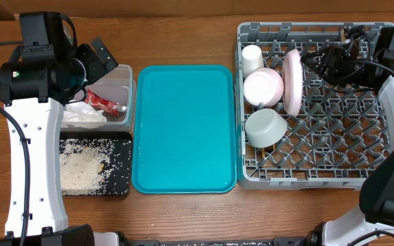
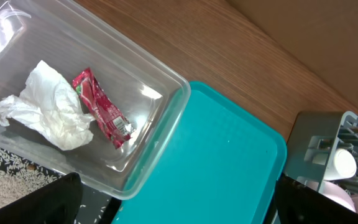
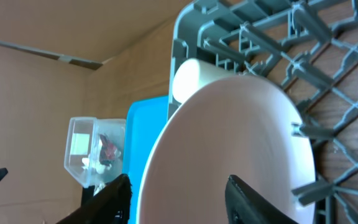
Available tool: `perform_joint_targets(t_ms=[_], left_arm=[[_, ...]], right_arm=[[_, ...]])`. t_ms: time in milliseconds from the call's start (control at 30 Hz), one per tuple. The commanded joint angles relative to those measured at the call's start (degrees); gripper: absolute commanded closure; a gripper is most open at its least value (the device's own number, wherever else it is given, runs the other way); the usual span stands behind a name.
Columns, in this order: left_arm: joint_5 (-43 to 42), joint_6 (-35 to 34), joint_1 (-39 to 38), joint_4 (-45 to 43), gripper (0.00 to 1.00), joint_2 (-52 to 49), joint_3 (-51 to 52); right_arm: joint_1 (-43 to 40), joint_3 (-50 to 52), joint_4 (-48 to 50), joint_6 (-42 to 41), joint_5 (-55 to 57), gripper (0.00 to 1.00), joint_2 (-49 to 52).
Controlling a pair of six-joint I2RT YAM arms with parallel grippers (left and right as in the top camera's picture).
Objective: Sort waste into correct bins and load items into the dishwasher
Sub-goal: 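Stand the plate upright in the rack's back row and release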
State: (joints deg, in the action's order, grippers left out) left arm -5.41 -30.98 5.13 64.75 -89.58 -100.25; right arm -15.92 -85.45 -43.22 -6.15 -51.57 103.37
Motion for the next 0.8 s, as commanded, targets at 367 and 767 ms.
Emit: perform_joint_targets(t_ms=[367,767], left_arm=[[-0.4,0.8,0.1,-0.1,0.00,0.8,-1.1],[-0.4,0.8,0.1,-0.1,0.00,0.8,-1.1]], right_arm=[[3.0,-17.8,-11.5,0.6,10.2,0.45,-0.8],[25.5,-26.2,-20.2,5.1,54.5,0.45,-0.9]])
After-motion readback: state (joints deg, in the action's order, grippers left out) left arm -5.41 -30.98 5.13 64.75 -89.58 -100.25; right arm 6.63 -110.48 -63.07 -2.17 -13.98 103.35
